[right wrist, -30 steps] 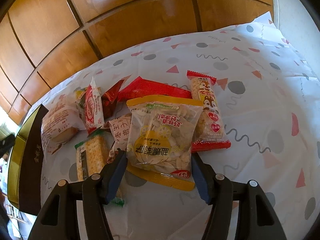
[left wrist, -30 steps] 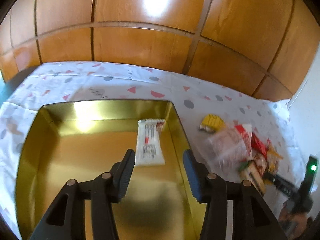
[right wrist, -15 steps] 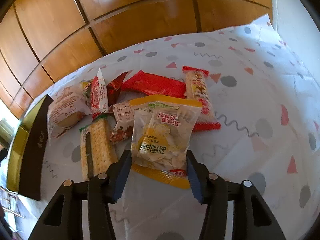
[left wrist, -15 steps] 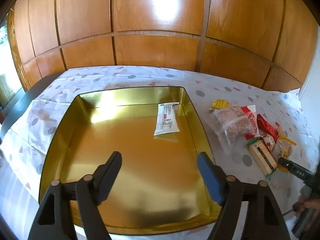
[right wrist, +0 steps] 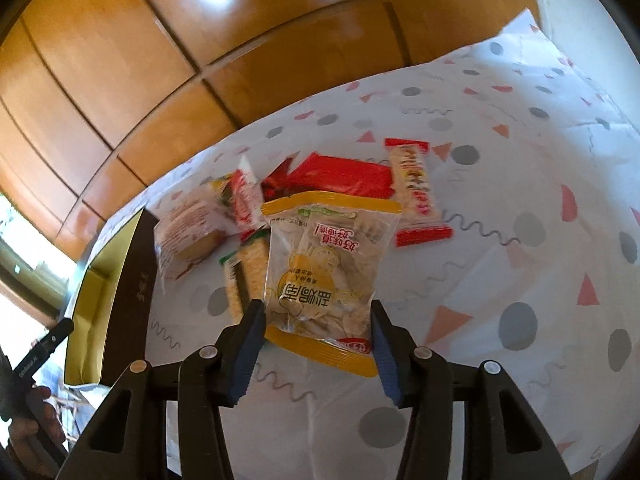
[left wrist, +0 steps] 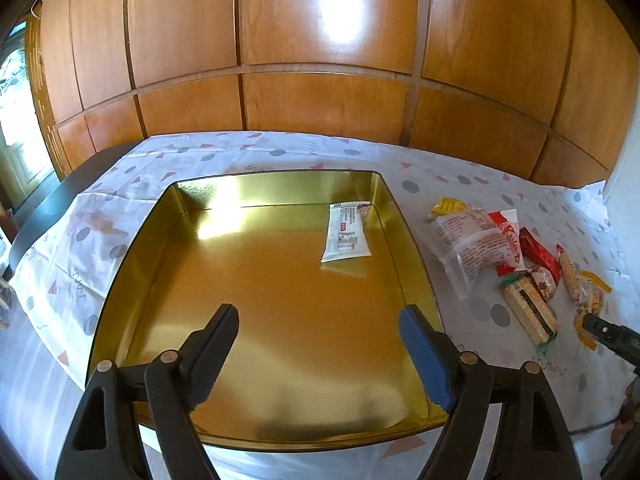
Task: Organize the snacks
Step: 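Carry the clear yellow-trimmed bag into the gold tin with the right gripper and release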
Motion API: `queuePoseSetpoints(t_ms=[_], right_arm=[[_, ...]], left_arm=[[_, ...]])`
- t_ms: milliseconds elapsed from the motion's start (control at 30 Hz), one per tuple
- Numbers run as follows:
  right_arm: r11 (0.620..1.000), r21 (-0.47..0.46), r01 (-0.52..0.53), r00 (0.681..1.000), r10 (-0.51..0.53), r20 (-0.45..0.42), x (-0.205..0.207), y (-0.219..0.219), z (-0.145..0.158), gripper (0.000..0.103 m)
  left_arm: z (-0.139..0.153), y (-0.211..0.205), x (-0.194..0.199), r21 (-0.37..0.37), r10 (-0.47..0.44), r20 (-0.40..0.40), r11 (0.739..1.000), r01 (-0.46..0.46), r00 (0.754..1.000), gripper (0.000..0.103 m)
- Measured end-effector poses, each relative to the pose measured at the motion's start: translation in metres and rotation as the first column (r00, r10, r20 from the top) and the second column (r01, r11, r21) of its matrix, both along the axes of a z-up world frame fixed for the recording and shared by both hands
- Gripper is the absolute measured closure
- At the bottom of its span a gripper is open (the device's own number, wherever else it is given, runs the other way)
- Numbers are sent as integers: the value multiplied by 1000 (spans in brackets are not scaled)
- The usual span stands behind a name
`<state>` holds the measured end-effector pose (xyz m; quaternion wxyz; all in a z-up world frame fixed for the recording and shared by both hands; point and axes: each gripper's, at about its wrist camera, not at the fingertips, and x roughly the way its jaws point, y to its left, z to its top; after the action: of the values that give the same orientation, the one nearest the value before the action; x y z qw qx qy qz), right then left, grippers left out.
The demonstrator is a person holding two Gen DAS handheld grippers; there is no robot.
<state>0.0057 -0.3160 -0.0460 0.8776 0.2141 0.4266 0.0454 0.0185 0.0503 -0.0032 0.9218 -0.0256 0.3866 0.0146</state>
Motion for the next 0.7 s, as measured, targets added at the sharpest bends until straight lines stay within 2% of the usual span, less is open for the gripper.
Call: queuePoseSetpoints(t_ms=[300,467,700], right_arm=[[998,-35,-59,998,59,2,-5,19,5,52],[988,-25,-151,988,151,-7,-3,45,7,52],[949,-28,-314,949,314,7,0,103,19,51]], left_arm=[[-1,11,-6,27,42,18,999,-42,999,17],[-3,22,-7,15,86,19,996,-87,996,17],[-3,33,-11,12,116,30,993,-116,993,17]])
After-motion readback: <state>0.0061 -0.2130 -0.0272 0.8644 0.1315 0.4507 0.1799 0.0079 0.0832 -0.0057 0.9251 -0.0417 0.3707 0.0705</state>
